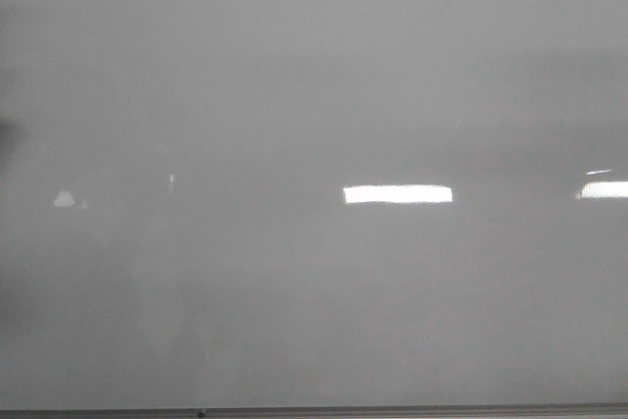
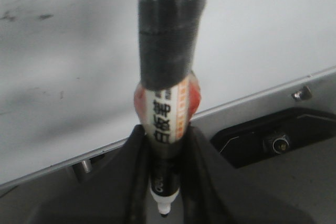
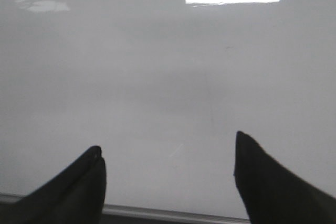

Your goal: Write number 8 on whiteboard

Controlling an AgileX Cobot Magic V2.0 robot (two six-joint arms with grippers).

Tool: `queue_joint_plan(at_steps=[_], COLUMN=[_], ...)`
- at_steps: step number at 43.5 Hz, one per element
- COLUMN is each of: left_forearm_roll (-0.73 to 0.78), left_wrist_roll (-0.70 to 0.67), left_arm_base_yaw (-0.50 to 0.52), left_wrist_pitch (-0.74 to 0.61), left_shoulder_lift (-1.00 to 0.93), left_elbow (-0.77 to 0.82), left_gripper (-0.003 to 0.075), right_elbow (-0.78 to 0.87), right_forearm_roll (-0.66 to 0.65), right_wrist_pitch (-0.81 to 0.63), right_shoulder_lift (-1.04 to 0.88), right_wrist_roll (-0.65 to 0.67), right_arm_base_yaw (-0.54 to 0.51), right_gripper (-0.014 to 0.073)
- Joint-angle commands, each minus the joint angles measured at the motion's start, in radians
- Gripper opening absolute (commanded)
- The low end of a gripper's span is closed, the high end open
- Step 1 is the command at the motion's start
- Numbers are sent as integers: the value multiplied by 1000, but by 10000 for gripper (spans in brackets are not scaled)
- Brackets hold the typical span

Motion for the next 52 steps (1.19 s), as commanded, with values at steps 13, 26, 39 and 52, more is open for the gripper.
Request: queue_joint_plan(at_steps=[13, 26, 39, 52], left_forearm_roll=[-159, -159, -159, -169], left_wrist_roll=[350, 407, 407, 407], left_arm_base_yaw=[-376, -585, -604, -604], left_wrist_pitch=[130, 127, 124, 98], left_shoulder_lift=[-30, -32, -32, -32], left_elbow=[-98, -103, -103, -103], left_gripper=[-21, -21, -21, -21], right_elbow=[-368, -556, -688, -758], right_forearm_roll=[181, 336, 336, 343], right_wrist_pitch=[335, 506, 473, 393], right_shoulder_lift=[345, 592, 794, 925], right_wrist_roll=[-340, -594, -639, -695], right_arm_base_yaw=[261, 451, 611, 668], right_gripper=[540, 540, 540, 540])
